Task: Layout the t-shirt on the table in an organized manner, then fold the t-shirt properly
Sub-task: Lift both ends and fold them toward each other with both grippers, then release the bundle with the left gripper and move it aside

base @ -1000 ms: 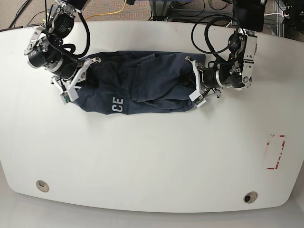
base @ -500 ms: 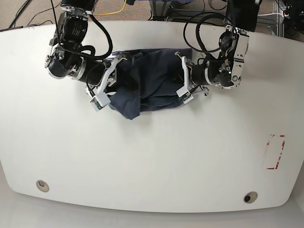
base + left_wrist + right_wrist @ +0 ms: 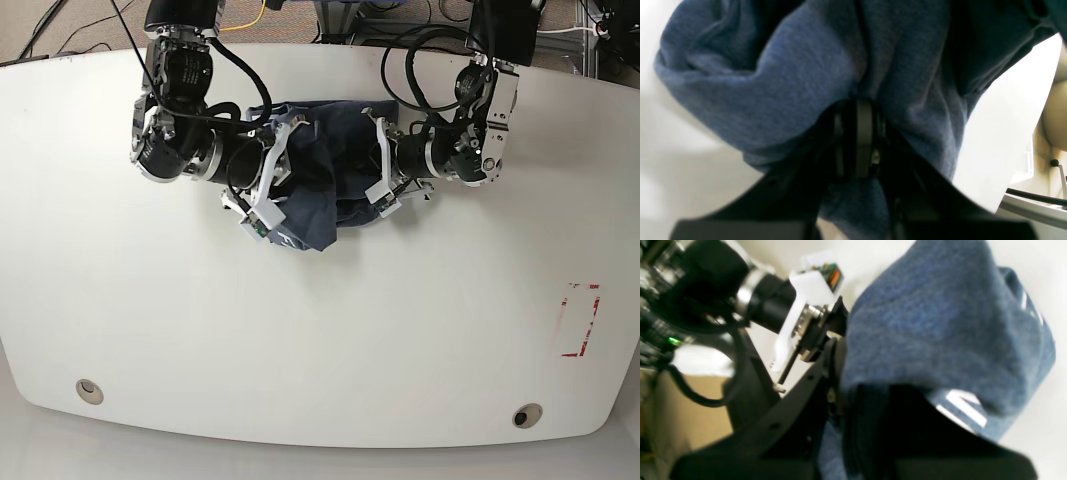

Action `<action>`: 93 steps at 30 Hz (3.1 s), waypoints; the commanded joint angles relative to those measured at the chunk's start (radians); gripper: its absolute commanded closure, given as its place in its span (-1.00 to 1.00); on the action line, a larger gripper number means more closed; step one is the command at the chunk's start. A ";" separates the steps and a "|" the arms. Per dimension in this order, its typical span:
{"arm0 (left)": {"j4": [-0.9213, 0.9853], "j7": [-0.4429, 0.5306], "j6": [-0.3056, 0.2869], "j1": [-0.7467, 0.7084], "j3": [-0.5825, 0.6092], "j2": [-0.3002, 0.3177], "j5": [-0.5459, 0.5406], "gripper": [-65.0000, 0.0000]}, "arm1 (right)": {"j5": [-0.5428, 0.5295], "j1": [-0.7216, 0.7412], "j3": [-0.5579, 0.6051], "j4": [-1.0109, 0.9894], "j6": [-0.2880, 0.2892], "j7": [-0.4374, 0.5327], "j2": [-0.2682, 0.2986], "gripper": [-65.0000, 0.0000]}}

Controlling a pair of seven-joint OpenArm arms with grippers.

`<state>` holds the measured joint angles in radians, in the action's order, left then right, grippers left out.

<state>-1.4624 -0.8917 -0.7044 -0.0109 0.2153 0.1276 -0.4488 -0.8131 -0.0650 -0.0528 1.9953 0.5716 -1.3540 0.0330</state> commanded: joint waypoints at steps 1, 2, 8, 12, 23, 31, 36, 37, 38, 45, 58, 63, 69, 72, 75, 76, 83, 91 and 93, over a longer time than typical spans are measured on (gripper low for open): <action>0.001 -0.056 0.006 -0.004 0.003 0.004 0.048 0.91 | 0.008 0.017 0.031 0.015 -0.002 0.061 0.003 0.95; 0.001 -0.056 0.006 -0.004 0.003 0.004 0.048 0.91 | 0.016 0.017 0.035 0.015 -0.002 0.066 0.005 0.95; 0.001 -0.056 0.006 -0.004 0.003 0.004 0.046 0.91 | 0.064 0.017 0.061 -0.012 -0.002 0.077 0.006 0.36; 0.001 -0.056 0.006 -0.004 0.003 0.004 0.045 0.91 | 0.065 0.003 0.063 -0.014 -0.002 0.077 0.008 -0.14; 0.001 -0.054 0.006 -0.004 0.002 0.004 0.043 0.91 | 0.061 -0.016 0.063 -0.008 0.003 0.075 0.011 -0.49; 0.001 -0.053 0.006 -0.002 0.002 0.002 0.041 0.91 | 0.004 -0.026 0.057 0.020 0.006 0.080 0.106 -0.46; -0.025 -0.053 0.006 -0.002 -0.015 0.002 0.041 0.91 | -0.056 -0.031 0.055 0.019 0.006 0.118 0.201 -0.46; -0.034 -0.054 0.006 -0.002 -0.023 0.002 0.041 0.91 | -0.058 -0.034 0.055 0.019 0.006 0.132 0.216 -0.46; -0.047 -0.054 0.006 -0.002 -0.035 0.002 0.041 0.91 | -0.058 -0.037 0.055 0.017 0.006 0.147 0.235 -0.46; -0.142 -0.056 0.006 -0.010 -0.078 0.001 0.040 0.91 | -0.056 -0.054 0.055 0.015 0.006 0.175 0.276 -0.46; -0.295 -0.057 0.006 -0.031 -0.225 0.001 0.038 0.51 | -0.055 -0.057 0.055 0.015 0.006 0.175 0.278 -0.46; -0.367 -0.057 0.006 -0.033 -0.288 0.008 0.038 0.38 | -0.055 -0.049 0.055 0.015 0.006 0.175 0.278 -0.46; -0.395 -0.057 0.006 -0.018 -0.497 0.071 0.038 0.37 | -0.055 -0.016 0.058 0.012 0.006 0.175 0.270 -0.46; -0.393 -0.056 0.006 0.022 -0.615 0.109 0.040 0.37 | -0.055 -0.006 0.061 -0.017 0.006 0.176 0.244 -0.46; -0.392 -0.056 0.006 0.052 -0.729 0.134 0.041 0.37 | -0.053 -0.005 0.061 -0.054 0.006 0.204 0.203 -0.45; -0.392 -0.056 0.006 0.062 -0.762 0.143 0.041 0.37 | -0.053 -0.005 0.064 -0.069 0.006 0.221 0.192 -0.45; -0.390 -0.057 0.006 0.125 -0.914 0.183 0.041 0.37 | -0.053 0.043 0.159 -0.166 0.006 0.333 0.169 -0.45; -0.393 -0.172 0.006 0.091 -0.790 0.165 -0.086 0.37 | -0.053 0.127 0.156 -0.241 0.006 0.373 0.181 -0.45; -0.395 -0.203 0.006 0.075 -0.733 0.139 -0.170 0.37 | -0.053 0.152 0.156 -0.262 0.006 0.376 0.206 -0.44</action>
<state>-1.8389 -1.1065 -0.6971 0.0578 -0.5499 0.2749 -0.5400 -0.8429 0.0540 0.1066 1.7367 0.5755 -0.9981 0.2115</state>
